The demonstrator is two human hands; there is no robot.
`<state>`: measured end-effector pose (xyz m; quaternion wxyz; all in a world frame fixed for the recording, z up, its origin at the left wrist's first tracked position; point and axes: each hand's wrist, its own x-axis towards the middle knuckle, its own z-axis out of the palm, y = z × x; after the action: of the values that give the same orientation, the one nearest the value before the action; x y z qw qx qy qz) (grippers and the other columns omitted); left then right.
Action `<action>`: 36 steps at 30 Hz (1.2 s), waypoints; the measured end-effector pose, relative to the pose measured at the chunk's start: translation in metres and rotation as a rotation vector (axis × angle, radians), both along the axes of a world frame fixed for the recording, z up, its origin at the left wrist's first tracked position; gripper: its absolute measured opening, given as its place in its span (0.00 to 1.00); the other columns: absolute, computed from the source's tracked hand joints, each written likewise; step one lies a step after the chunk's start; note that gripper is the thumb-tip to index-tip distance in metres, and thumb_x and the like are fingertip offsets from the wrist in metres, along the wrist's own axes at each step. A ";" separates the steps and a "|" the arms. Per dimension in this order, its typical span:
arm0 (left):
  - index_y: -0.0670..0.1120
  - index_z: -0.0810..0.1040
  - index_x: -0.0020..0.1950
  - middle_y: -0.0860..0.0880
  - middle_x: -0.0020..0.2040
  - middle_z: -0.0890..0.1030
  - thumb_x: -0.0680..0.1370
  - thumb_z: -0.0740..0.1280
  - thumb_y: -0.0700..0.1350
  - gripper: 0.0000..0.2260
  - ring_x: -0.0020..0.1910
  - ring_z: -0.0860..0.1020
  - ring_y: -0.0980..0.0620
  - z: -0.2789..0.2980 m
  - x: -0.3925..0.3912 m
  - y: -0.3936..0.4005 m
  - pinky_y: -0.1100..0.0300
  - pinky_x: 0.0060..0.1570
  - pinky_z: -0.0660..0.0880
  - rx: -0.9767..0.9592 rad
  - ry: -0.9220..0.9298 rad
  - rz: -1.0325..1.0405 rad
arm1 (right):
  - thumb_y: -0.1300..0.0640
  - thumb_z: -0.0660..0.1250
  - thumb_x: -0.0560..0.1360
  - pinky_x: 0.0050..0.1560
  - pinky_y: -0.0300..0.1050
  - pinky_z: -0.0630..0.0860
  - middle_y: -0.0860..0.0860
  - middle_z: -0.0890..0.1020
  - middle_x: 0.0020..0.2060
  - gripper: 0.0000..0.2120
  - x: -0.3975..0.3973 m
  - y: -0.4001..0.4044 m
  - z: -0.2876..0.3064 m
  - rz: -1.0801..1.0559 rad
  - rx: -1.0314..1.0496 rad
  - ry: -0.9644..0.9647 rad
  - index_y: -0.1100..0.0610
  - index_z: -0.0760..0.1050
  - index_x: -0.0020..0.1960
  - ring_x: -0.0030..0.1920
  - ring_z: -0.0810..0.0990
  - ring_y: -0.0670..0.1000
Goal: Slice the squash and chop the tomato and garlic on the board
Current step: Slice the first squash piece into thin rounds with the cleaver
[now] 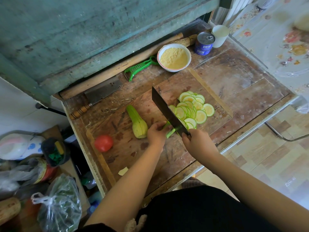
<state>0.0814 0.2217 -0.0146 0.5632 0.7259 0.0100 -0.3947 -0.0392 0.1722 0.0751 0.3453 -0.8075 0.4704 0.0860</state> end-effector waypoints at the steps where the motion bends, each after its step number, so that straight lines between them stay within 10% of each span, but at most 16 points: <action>1: 0.42 0.78 0.46 0.48 0.43 0.80 0.70 0.74 0.34 0.09 0.45 0.77 0.51 0.000 0.000 0.000 0.63 0.44 0.74 0.003 0.001 0.000 | 0.54 0.57 0.80 0.31 0.44 0.66 0.53 0.71 0.27 0.17 0.001 -0.001 -0.001 0.001 0.002 0.008 0.58 0.66 0.34 0.30 0.72 0.56; 36: 0.40 0.78 0.49 0.45 0.46 0.80 0.71 0.73 0.34 0.09 0.46 0.77 0.50 -0.003 -0.002 0.003 0.56 0.52 0.74 0.017 -0.053 -0.016 | 0.52 0.57 0.80 0.32 0.45 0.70 0.55 0.75 0.30 0.16 -0.002 0.004 -0.002 -0.002 -0.011 -0.001 0.63 0.73 0.40 0.34 0.76 0.59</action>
<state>0.0797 0.2252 -0.0177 0.5537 0.7410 -0.0074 -0.3799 -0.0416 0.1762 0.0733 0.3414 -0.8089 0.4715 0.0826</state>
